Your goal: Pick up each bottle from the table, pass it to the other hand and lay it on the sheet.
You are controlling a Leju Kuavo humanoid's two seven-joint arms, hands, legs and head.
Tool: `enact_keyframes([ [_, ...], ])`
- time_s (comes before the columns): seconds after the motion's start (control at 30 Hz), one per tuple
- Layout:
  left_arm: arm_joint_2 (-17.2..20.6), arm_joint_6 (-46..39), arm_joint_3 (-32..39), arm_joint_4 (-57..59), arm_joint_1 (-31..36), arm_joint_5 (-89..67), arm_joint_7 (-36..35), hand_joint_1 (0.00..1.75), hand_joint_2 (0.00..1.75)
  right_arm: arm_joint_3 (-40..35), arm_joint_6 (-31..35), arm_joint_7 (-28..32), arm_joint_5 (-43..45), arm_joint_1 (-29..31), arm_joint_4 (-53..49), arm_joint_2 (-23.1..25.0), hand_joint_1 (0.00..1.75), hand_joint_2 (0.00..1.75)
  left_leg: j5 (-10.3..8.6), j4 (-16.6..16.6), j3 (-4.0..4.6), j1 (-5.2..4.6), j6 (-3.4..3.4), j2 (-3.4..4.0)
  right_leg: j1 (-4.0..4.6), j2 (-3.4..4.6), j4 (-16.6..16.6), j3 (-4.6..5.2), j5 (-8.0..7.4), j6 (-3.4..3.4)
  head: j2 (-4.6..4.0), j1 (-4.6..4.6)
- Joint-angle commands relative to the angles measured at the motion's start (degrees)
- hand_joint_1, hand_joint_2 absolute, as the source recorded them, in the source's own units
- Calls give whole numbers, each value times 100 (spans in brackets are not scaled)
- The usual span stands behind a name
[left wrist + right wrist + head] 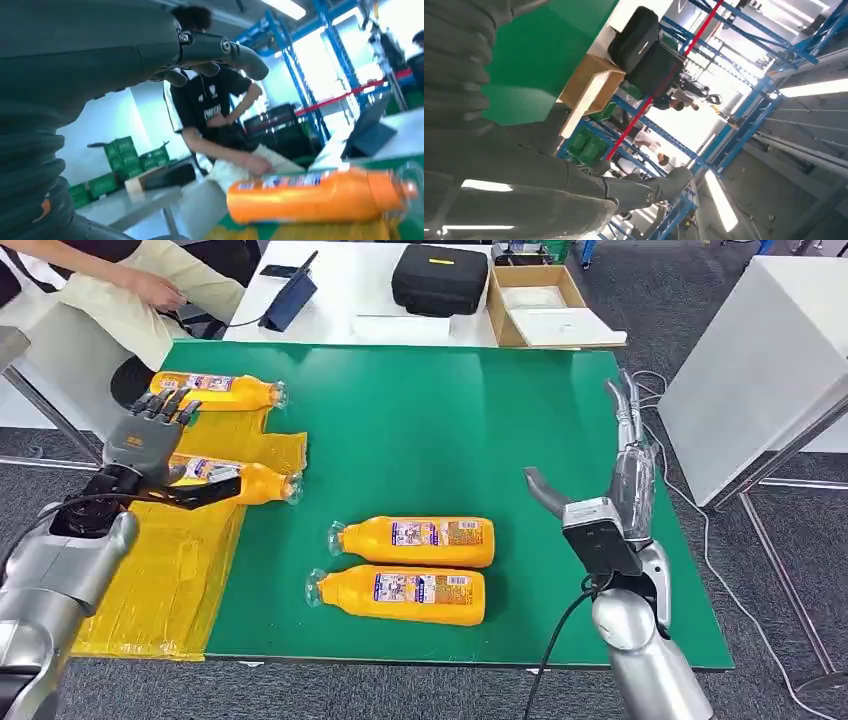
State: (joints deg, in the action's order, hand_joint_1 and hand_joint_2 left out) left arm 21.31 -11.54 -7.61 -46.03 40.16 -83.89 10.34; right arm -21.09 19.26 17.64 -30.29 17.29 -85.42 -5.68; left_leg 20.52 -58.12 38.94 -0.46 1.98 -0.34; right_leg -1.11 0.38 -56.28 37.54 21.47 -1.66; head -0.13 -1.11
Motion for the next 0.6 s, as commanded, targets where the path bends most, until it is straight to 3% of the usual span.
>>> enact_keyframes([
  [0.03, -358, 192, 235, -1071, -22, 1668, 913, 0, 175, 155, -85, -162, -161, -6, 206, -45, 0, 175, 6, 0, -13, 7, -13, -16, 7, -20, 4, -19, 9, 10, 0, 2],
  [0.07, -531, 390, 383, -1470, -197, 2380, 1162, 0, 175, 163, -108, -271, -294, -33, 133, -139, 0, 175, 10, 2, -25, 5, -17, -17, 5, -22, 5, -30, 14, 12, 0, 2],
  [0.23, -958, 905, 816, -2828, -1122, 4518, 1132, 0, 175, 133, -230, -762, -1226, -83, -89, -343, 0, 175, 15, 12, -42, -8, -13, -21, -4, -25, 15, -48, 19, 8, 0, 0],
  [0.27, -1013, 955, 842, -2941, -1221, 4718, 1095, 0, 175, 113, -272, -826, -1321, -56, -84, -355, 0, 175, 32, 21, -85, -8, -25, -19, -4, -28, 28, -91, 34, 17, 0, 2],
  [0.37, -1203, 1160, 932, -3188, -1489, 5577, 1019, 0, 175, -55, -696, -1178, -1690, 203, 167, -445, 0, 175, 23, 10, -41, -15, -11, 12, -4, 9, 13, -42, 14, 6, 0, 2],
  [0.43, -1306, 1296, 913, -3211, -1580, 5874, 1016, 0, 175, -116, -1156, -1297, -1540, 435, 349, -441, 0, 175, 19, 4, -17, -14, -3, 11, -1, 12, 6, -19, 8, 0, 0, 4],
  [0.6, -1294, 1286, 895, -3203, -1573, 5890, 1019, 0, 175, -114, -1166, -1298, -1538, 489, 439, -419, 0, 175, 23, 3, -22, -11, -8, 9, 2, 11, 7, -24, 10, 4, 0, 2],
])
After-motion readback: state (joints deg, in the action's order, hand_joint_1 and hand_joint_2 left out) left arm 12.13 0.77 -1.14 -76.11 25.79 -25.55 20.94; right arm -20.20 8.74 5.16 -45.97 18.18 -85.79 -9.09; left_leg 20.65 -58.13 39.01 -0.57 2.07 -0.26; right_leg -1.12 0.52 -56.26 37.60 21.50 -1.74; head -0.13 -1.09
